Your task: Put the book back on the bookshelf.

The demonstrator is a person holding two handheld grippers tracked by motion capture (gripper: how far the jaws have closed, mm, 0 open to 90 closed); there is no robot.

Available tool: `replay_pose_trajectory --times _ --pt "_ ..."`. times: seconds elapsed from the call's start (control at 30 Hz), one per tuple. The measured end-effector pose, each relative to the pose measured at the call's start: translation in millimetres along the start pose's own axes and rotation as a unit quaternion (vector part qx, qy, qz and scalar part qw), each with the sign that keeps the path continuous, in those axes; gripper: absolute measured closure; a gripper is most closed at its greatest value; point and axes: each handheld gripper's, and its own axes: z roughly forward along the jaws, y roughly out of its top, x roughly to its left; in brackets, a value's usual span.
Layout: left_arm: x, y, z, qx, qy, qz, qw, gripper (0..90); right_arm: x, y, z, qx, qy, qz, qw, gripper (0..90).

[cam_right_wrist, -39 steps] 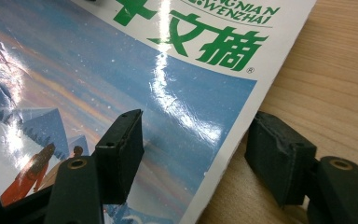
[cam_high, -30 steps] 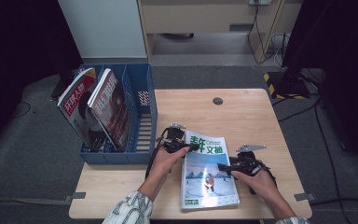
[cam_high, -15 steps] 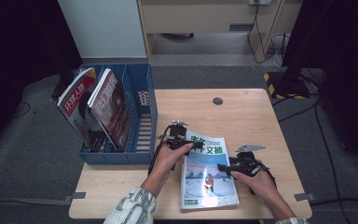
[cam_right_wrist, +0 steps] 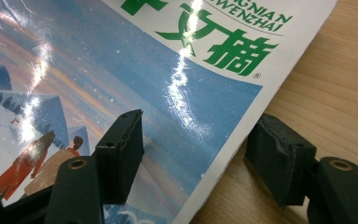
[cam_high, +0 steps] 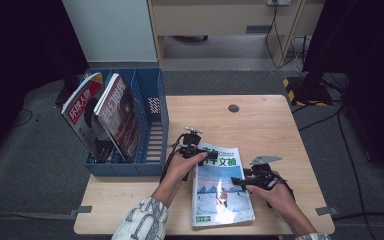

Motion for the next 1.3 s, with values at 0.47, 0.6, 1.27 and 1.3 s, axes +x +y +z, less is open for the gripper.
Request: replay_pose_trajectory --times 0.47,0.6,1.27,1.3 --pt "0.5 -1.3 -5.8 0.003 -0.006 -0.034 0.9994 68.4 1.9 1.6 -0.9 0.0 -0.002 -0.019 0.9998 35.5" --pt "-3.5 -1.2 -9.8 -0.004 -0.004 -0.028 0.9996 69.3 -1.5 3.1 -4.5 -0.003 0.007 -0.022 0.9997 36.6" --pt "-38.3 8.8 -35.9 -0.017 -0.022 0.022 0.9994 71.8 -48.7 -4.8 -36.8 -0.035 -0.133 0.028 0.99 35.3" --pt "-38.9 9.6 -37.5 -0.018 -0.029 0.021 0.9992 72.2 -48.9 -4.8 -36.7 -0.034 -0.135 0.026 0.9899 35.1"
